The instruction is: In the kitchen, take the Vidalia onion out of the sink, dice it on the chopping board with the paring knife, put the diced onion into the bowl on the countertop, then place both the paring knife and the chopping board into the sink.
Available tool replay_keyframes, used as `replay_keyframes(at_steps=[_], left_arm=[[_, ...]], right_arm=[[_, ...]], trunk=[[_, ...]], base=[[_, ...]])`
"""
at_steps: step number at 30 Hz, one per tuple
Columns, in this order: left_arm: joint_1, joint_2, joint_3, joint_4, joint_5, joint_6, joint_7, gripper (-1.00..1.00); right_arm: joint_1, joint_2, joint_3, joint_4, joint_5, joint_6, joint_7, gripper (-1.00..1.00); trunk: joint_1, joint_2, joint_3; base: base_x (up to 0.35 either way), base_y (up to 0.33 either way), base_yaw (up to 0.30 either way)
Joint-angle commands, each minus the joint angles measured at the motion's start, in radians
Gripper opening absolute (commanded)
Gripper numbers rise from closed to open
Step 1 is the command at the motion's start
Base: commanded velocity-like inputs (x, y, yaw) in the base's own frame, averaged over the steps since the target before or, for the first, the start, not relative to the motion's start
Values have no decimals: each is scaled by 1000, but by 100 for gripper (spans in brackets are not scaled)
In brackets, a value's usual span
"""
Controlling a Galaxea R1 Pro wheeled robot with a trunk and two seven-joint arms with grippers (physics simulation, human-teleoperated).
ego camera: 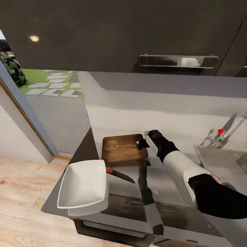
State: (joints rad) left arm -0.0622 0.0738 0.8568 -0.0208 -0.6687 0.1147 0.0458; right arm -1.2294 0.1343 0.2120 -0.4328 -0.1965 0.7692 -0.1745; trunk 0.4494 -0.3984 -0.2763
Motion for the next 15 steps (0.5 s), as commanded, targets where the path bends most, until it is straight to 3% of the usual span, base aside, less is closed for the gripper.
replay_keyframes(at_steps=[1, 11, 15], left_arm=[[-1, 0, 8, -1, -9, 3, 2, 100], [-1, 0, 8, 0, -9, 3, 2, 100], [-1, 1, 8, 0, -9, 3, 2, 100]], right_arm=[[-1, -1, 7, -1, -12, 3, -8, -100], [-1, -1, 7, -1, -12, 5, -11, -100], [-1, -1, 7, -1, -12, 5, -11, -100]], trunk=[[1, -2, 0], [1, -2, 8], [1, -2, 10]], base=[[-5, -84, 0], [0, -7, -2], [0, 0, -128]])
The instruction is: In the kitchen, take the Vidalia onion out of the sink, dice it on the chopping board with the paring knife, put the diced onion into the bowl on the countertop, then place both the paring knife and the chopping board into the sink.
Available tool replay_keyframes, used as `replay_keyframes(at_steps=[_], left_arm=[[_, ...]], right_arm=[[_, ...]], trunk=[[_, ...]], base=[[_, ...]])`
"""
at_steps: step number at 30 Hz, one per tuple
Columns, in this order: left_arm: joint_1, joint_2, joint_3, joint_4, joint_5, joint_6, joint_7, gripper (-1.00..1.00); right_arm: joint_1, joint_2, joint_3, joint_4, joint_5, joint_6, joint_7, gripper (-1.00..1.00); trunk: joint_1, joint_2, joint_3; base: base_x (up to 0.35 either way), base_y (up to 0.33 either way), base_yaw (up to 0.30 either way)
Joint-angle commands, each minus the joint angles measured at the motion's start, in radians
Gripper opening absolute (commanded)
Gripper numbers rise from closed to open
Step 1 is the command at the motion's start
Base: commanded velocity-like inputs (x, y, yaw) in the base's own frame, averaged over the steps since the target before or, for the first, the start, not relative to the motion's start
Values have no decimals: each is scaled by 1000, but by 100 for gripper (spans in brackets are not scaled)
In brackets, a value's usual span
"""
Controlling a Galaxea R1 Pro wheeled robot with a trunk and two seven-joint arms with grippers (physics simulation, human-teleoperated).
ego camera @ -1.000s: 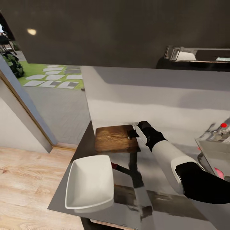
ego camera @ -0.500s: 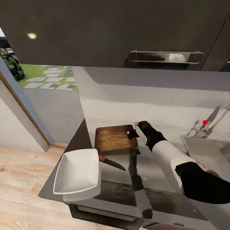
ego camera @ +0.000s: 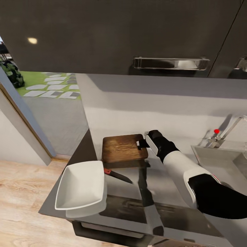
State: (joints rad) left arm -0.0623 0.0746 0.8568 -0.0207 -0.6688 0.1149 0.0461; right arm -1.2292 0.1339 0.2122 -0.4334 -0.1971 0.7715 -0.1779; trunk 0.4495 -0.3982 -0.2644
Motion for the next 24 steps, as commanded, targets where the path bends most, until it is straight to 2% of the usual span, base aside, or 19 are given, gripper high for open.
replay_keyframes(at_steps=[1, 7, 12, 24], left_arm=[[-1, 0, 8, -1, -9, 3, 2, 100], [-1, -1, 8, -1, -9, 3, 2, 100], [-1, -1, 8, -1, -9, 2, 2, 100], [-1, -1, 8, -1, -9, 2, 2, 100]], right_arm=[[-1, -1, 7, -1, -11, 3, -8, -100], [-1, -1, 7, -1, -11, 3, -8, -100], [-1, -1, 6, 0, -11, 3, -8, -100], [-1, -1, 7, 0, -11, 3, -8, -100]], trunk=[[1, -2, -1], [1, -2, 6], [1, -2, 12], [1, -2, 24]], base=[[0, 0, -206], [0, -21, -225], [-59, -223, -232], [-212, -239, -190]])
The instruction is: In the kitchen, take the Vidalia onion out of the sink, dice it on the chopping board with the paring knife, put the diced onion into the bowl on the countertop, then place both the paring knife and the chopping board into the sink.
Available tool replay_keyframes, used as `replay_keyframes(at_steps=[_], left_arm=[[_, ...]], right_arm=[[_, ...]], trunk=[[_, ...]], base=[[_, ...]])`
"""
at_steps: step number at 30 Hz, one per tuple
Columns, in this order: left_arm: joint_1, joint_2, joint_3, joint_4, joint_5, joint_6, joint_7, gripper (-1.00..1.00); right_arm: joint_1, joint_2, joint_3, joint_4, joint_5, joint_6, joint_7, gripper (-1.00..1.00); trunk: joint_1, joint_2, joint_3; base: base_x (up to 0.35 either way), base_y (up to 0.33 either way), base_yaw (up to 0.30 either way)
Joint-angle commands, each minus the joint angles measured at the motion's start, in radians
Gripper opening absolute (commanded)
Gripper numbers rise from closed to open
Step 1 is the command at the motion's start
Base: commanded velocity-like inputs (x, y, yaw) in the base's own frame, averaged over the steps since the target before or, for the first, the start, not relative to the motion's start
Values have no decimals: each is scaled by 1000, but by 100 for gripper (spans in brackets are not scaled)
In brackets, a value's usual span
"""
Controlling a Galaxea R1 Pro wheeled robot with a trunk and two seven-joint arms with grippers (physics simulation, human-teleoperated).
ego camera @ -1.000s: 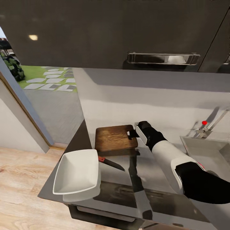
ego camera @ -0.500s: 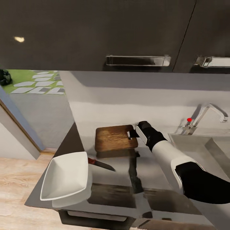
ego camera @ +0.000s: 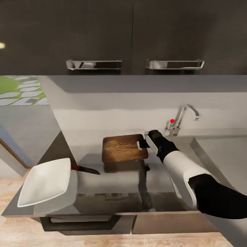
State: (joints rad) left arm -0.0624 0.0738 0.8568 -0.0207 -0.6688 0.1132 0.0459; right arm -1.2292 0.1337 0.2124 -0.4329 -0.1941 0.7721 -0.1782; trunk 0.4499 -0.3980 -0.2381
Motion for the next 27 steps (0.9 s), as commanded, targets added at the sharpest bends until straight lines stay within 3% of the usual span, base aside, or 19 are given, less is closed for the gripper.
replay_keyframes(at_steps=[1, 19, 27], left_arm=[[-1, 0, 8, -1, -9, 3, 2, 100], [-1, 1, 8, -1, -9, 0, 2, 100], [-1, 1, 8, -1, -9, -15, 2, 100]], right_arm=[[-1, -1, 7, -1, -14, 3, -7, -100], [-1, -1, 7, 0, -15, 3, -7, -100], [-1, -1, 7, 0, -15, 3, -7, -100]], trunk=[[0, -2, -1], [0, -2, -1], [0, -2, -1]], base=[[-249, -197, -70], [-199, -74, -7], [-45, -1, 0]])
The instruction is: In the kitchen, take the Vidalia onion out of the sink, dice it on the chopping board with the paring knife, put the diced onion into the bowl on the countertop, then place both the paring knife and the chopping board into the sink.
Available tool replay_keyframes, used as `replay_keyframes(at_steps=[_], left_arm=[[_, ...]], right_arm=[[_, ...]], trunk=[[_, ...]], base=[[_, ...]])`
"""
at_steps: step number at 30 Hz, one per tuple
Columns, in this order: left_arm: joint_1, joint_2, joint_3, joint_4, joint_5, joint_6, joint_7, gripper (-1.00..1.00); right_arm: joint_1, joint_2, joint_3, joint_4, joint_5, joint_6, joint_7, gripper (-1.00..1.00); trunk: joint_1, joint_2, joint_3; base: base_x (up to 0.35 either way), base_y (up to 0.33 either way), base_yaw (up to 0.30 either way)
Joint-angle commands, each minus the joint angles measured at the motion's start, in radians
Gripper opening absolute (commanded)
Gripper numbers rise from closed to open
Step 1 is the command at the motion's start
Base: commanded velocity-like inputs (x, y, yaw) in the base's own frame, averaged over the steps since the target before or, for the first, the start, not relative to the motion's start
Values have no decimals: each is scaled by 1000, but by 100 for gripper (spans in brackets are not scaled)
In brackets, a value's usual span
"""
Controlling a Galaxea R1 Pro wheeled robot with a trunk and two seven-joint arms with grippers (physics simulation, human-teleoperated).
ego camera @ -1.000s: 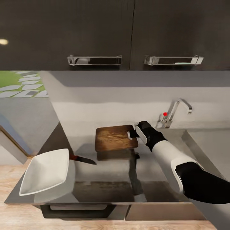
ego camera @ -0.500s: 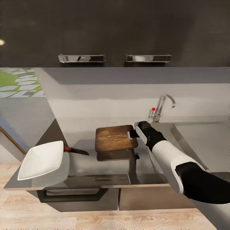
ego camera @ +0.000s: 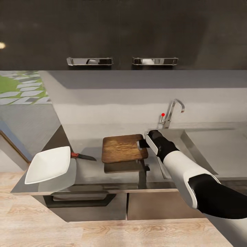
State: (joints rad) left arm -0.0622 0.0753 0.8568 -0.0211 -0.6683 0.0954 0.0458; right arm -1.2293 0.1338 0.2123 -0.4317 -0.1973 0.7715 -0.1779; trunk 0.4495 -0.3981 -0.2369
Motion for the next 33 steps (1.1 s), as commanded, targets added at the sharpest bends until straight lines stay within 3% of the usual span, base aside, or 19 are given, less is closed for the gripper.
replay_keyframes(at_steps=[1, 7, 17, 33], left_arm=[[-1, 0, 8, 0, -10, 3, 2, 100], [-1, 0, 8, 0, -10, 2, 2, 100], [-1, 0, 8, 0, -10, 1, 2, 100], [-1, 1, 8, 0, -10, -5, 2, 100]], right_arm=[[-1, -1, 7, -1, -11, 3, -8, -100], [-1, -1, 7, -1, -11, 4, -8, -100], [-1, 0, 7, 0, -11, 4, -8, -100], [-1, -2, 4, 19, -13, 1, -3, -100]], trunk=[[1, -2, -2], [1, -2, -2], [1, -2, -2], [1, -2, -2]], base=[[-6, 0, 0], [-53, -3, 0], [-260, -19, 0], [-10, 0, 0]])
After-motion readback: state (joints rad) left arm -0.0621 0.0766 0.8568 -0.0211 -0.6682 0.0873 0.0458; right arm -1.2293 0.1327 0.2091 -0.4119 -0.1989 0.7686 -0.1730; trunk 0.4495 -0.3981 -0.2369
